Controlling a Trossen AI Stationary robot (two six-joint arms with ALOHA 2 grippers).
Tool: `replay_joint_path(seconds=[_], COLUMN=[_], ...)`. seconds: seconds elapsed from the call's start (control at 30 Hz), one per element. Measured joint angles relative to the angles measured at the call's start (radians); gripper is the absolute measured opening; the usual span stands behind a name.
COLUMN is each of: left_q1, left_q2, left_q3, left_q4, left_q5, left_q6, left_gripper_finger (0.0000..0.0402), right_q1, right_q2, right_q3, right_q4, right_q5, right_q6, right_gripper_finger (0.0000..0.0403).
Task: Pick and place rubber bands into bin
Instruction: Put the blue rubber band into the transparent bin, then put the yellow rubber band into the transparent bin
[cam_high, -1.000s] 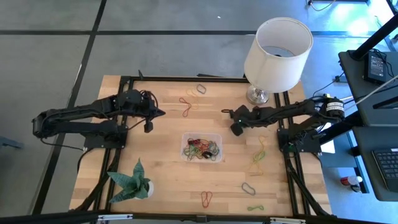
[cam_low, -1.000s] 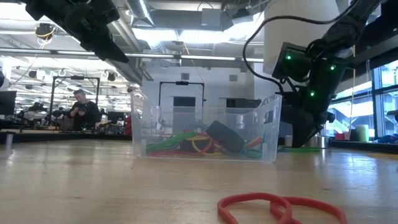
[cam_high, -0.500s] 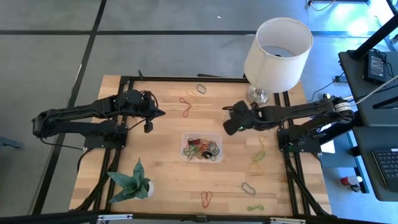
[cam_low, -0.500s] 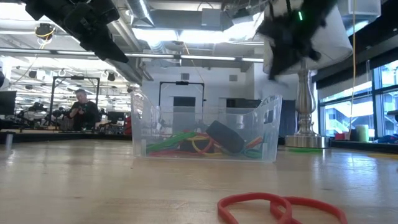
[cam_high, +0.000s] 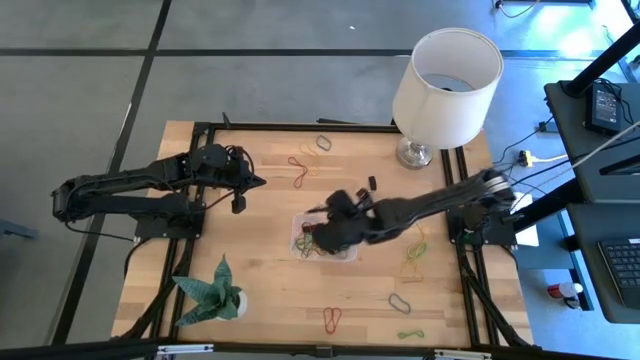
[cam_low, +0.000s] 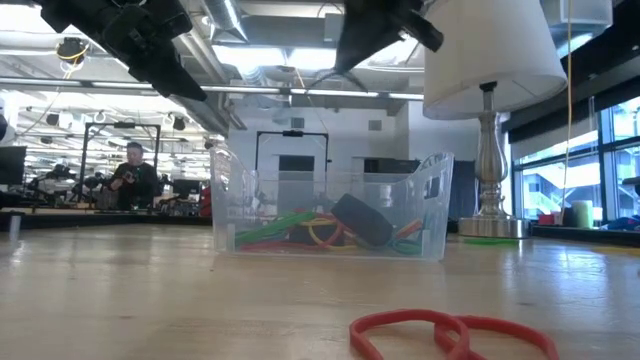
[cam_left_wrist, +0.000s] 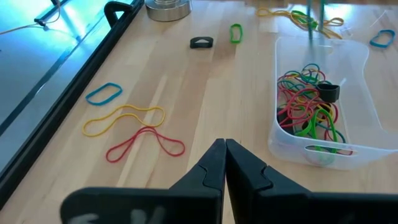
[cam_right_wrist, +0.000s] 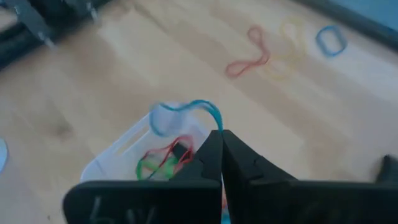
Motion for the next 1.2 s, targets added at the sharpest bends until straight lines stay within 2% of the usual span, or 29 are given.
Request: replay_joint_path(seconds=[0.23,0.4,0.57,1.2], left_q1=[0.000,0.000,0.000,0.000], left_q2=[0.000,0.000,0.000,0.000], left_q3=[0.000,0.000,0.000,0.000], left_q4=[0.000,0.000,0.000,0.000], left_q5=[0.000,0.039,0.098,0.117], left_q6=[0.000,0.000,0.000,0.001], left_gripper_finger=[0.0002,0.0003,0.0001,0.0002], right_q1=[0.039,0.046,0.043,0.043], right_q2=[0.200,0.255,0.280,0.272], right_q3=[0.173,0.177,0.176,0.182], right_q4=[-0.172,-0.272,-0.290,-0.345], right_q5=[-0.096,-0.145,-0.195,-0.209], right_q6=[0.178,0.312,0.366,0.368], right_gripper_finger=[0.0000,0.0000,0.0008,0.0141])
